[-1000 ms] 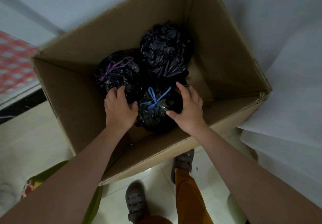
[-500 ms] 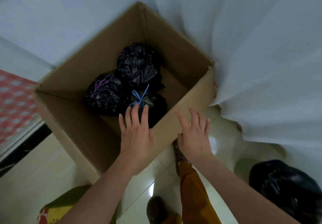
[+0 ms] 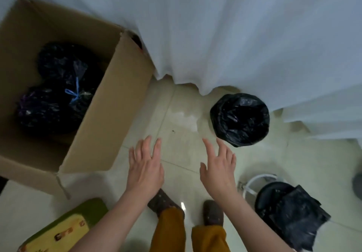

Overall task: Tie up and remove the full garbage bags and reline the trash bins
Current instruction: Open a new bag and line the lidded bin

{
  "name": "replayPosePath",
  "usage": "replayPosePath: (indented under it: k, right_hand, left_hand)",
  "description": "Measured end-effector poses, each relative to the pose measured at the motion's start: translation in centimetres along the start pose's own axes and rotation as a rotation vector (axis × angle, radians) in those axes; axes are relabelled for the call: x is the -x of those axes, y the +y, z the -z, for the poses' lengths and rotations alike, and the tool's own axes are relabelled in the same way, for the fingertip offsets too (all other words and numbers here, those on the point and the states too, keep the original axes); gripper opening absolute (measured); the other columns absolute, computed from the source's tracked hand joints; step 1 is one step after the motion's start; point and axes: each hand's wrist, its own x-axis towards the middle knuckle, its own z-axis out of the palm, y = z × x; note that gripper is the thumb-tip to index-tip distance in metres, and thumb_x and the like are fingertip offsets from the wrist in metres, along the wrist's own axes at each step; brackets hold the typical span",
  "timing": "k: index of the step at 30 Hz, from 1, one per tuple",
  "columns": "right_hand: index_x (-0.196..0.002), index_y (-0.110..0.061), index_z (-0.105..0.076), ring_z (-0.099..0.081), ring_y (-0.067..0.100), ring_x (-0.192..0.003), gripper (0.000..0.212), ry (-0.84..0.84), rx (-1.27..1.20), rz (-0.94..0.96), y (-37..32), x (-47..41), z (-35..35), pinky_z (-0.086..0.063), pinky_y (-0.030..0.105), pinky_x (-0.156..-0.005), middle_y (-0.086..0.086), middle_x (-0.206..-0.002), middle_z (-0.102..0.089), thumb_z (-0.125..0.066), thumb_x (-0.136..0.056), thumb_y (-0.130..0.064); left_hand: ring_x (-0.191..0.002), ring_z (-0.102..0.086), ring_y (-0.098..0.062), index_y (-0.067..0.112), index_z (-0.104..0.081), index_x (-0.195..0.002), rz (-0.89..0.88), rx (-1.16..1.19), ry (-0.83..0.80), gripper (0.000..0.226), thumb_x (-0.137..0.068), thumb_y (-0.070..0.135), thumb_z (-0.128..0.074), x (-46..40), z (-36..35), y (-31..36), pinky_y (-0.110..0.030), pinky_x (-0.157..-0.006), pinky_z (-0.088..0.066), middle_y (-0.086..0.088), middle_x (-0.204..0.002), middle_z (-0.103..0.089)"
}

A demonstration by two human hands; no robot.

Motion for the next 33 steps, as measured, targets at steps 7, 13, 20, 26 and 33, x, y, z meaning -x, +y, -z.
replayPosePath:
  k: [7,13,20,26,33]
  right_hand:
    - [-0.152,-0.032,-0.012,-0.011,0.029,-0.143,0.072,-0.014,-0.109,-0.189,12.7,5.6,-2.0,-0.011,0.052,-0.119,0.011,-0.157,-0.011,-0.052,-0.093,-0.019]
    - [-0.151,-0.033,-0.017,-0.013,0.028,-0.142,0.069,0.037,-0.17,-0.308,30.4,11.9,-4.1,-0.012,0.05,-0.119,0.01,-0.157,-0.015,-0.052,-0.093,-0.02]
    - [-0.151,-0.033,-0.024,-0.023,0.032,-0.137,0.066,-0.04,-0.113,-0.427,48.9,19.1,-8.6,-0.021,0.046,-0.116,0.01,-0.155,-0.021,-0.051,-0.093,-0.018]
    - [-0.149,-0.036,-0.029,-0.024,0.036,-0.134,0.063,-0.099,-0.313,-0.506,54.7,19.0,-16.5,-0.033,0.044,-0.109,0.013,-0.157,-0.013,-0.059,-0.094,-0.028]
    - [-0.132,-0.005,-0.052,-0.047,0.033,-0.119,0.046,0.034,-0.57,-0.5,56.0,17.1,-21.2,-0.042,0.034,-0.103,0.016,-0.137,-0.035,-0.054,-0.088,0.004]
  left_hand:
    - [-0.142,-0.012,-0.031,0.019,-0.009,-0.153,-0.18,-0.087,-0.041,0.073,-0.094,0.023,-0.05,2.9,-5.9,11.0,-0.048,-0.119,-0.014,-0.011,-0.155,-0.007]
    - [-0.139,-0.015,-0.036,0.013,-0.017,-0.152,-0.278,-0.135,-0.072,0.069,-0.092,0.019,-0.052,6.6,-16.0,23.4,-0.05,-0.118,-0.013,-0.017,-0.154,-0.012]
    - [-0.137,-0.017,-0.035,0.016,-0.017,-0.151,-0.429,-0.128,-0.196,0.07,-0.09,0.02,-0.052,13.0,-27.8,38.2,-0.048,-0.117,-0.015,-0.013,-0.154,-0.013]
    - [-0.136,-0.021,-0.033,0.016,-0.019,-0.149,-0.446,-0.115,-0.224,0.069,-0.089,0.019,-0.053,14.7,-34.6,42.8,-0.045,-0.115,-0.02,-0.012,-0.152,-0.015]
    - [-0.133,-0.024,-0.034,0.013,-0.023,-0.146,-0.429,-0.148,-0.256,0.067,-0.087,0.016,-0.055,15.7,-39.0,41.8,-0.045,-0.113,-0.025,-0.014,-0.15,-0.017]
